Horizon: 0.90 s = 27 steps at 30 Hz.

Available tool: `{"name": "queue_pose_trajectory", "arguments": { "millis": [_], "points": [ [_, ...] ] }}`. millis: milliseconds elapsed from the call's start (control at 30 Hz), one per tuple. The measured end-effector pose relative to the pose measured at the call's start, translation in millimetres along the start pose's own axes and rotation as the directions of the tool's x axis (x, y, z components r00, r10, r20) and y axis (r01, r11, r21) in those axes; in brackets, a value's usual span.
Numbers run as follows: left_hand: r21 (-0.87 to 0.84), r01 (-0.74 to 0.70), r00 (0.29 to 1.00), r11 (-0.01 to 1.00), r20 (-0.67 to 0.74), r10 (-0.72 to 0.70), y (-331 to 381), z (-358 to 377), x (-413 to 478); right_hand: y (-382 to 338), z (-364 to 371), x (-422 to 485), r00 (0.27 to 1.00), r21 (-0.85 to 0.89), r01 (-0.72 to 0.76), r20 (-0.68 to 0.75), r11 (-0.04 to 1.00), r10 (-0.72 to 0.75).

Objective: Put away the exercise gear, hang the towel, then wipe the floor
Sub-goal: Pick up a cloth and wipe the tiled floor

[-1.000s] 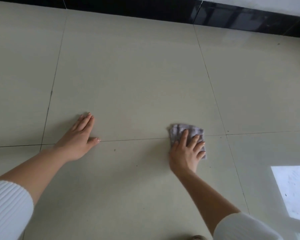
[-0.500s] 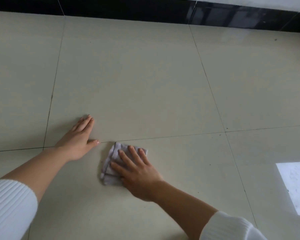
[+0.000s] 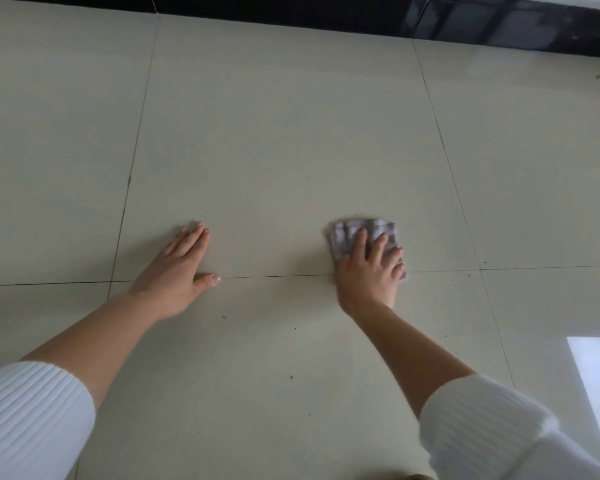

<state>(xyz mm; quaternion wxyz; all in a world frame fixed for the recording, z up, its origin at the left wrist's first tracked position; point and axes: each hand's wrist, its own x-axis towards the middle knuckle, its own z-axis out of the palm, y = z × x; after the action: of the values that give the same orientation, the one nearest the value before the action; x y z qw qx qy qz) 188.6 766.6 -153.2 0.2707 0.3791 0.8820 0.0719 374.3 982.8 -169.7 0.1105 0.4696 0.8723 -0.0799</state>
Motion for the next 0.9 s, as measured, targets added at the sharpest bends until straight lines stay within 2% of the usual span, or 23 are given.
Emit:
{"name": "queue_pose_trajectory", "arguments": {
  "millis": [33,100,167,300,367,433,467,533,633,700,767,833,900],
  "points": [
    [0.003,-0.002,1.0,1.0,0.002,0.002,0,0,0,-18,3,-3,1.0,-0.028,0.029,-0.01,0.999,-0.029],
    [0.01,-0.006,1.0,1.0,0.002,0.006,-1,0,0,-47,8,-15,0.979,-0.116,0.199,-0.031,0.973,-0.203],
    [0.022,-0.01,1.0,1.0,0.001,0.01,0,0,1,-67,10,-38,0.923,-0.145,0.384,0.047,0.912,-0.382],
    [0.041,-0.018,1.0,0.999,-0.011,0.019,1,-1,2,-81,16,-87,0.723,-0.12,0.689,0.187,0.715,-0.665],
    [0.028,-0.015,1.0,1.0,-0.011,0.015,2,-4,2,-69,20,-86,0.618,-0.119,0.787,0.147,0.606,-0.773],
    [0.019,-0.008,1.0,1.0,-0.001,0.008,3,-6,2,-46,21,-72,0.557,-0.139,0.827,0.073,0.545,-0.827],
    [0.022,-0.003,1.0,1.0,0.008,0.002,4,-7,1,-33,21,-62,0.568,-0.146,0.818,0.052,0.557,-0.821],
    [0.021,0.013,1.0,1.0,0.024,-0.014,5,-8,1,-5,16,-41,0.661,-0.154,0.744,0.036,0.65,-0.749],
    [0.005,0.028,0.999,1.0,0.022,-0.028,8,-9,0,46,6,-14,0.824,-0.16,0.566,0.065,0.809,-0.563],
    [-0.005,0.025,1.0,1.0,0.01,-0.025,7,-8,1,77,-4,2,0.905,-0.145,0.425,0.036,0.893,-0.425],
    [-0.02,0.032,0.999,0.999,0.006,-0.032,6,-5,2,100,-12,21,0.955,-0.113,0.296,0.021,0.948,-0.296],
    [-0.044,0.037,0.999,0.998,0.001,-0.037,5,-3,3,106,-19,46,0.974,-0.152,0.225,0.066,0.962,-0.218],
    [-0.051,0.046,0.999,0.998,-0.001,-0.046,6,-3,5,92,-28,74,0.992,-0.086,0.111,0.068,0.99,-0.105]
  ]
}}
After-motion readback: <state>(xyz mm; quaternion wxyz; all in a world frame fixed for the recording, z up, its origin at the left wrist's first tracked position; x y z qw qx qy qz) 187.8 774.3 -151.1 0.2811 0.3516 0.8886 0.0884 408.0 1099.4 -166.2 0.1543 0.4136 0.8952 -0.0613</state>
